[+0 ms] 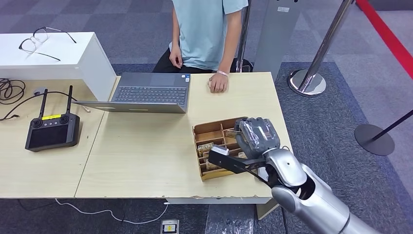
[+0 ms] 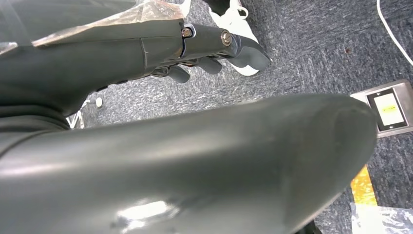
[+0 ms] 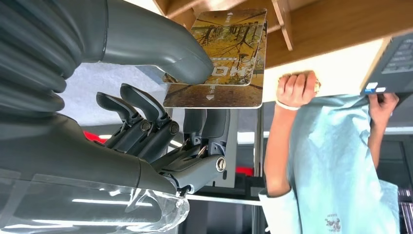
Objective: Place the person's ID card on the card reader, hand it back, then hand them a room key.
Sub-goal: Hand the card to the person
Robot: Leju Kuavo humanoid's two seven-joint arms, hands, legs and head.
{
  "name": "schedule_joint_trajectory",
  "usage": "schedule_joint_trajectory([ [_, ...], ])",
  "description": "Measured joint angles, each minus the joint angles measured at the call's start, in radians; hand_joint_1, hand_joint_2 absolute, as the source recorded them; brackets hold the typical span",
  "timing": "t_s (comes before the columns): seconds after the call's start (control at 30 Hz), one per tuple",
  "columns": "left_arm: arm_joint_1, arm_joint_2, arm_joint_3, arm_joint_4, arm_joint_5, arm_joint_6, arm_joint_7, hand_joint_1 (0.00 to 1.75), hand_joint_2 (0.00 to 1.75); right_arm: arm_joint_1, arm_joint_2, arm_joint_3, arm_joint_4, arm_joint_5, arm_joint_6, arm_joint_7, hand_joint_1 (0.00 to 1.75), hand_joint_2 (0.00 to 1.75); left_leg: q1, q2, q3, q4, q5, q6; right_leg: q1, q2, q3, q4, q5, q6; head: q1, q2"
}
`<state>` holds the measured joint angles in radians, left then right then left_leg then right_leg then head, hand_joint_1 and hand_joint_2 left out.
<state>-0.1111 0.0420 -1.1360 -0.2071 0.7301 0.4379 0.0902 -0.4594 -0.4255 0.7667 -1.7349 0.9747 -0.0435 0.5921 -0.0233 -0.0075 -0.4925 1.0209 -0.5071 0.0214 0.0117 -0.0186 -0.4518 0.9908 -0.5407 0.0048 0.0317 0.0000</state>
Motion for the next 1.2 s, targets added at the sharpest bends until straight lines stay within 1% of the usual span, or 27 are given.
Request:
schedule_joint_trajectory([
  [0.33,0.0,0.0,0.0,0.0,-0.008,0.002,-0.008,0.0,0.0,-0.065,0.012,0.008,0.001,-0.038,-0.004,-0.007,1.75,1.75,0.0,0.0,0.0,0.0,0.0,0.0,0.0,0.0,0.0,0.0,0.0,0.0,0.0,0.0],
  [0.8,-0.001,0.003,0.0,0.0,-0.016,0.005,-0.02,0.0,0.0,-0.213,0.025,0.028,0.024,-0.053,0.015,0.003,1.75,1.75,0.0,0.0,-0.001,0.0,0.0,0.0,0.0,0.0,0.0,0.0,0.0,0.0,0.0,0.0],
  [1.2,-0.002,0.003,-0.005,0.0,-0.033,0.002,-0.019,0.0,0.0,-0.32,0.051,0.055,0.118,-0.076,0.029,-0.01,1.75,1.75,0.0,0.0,-0.001,0.0,0.0,0.0,0.0,0.0,-0.001,0.0,0.0,0.0,0.0,0.0],
])
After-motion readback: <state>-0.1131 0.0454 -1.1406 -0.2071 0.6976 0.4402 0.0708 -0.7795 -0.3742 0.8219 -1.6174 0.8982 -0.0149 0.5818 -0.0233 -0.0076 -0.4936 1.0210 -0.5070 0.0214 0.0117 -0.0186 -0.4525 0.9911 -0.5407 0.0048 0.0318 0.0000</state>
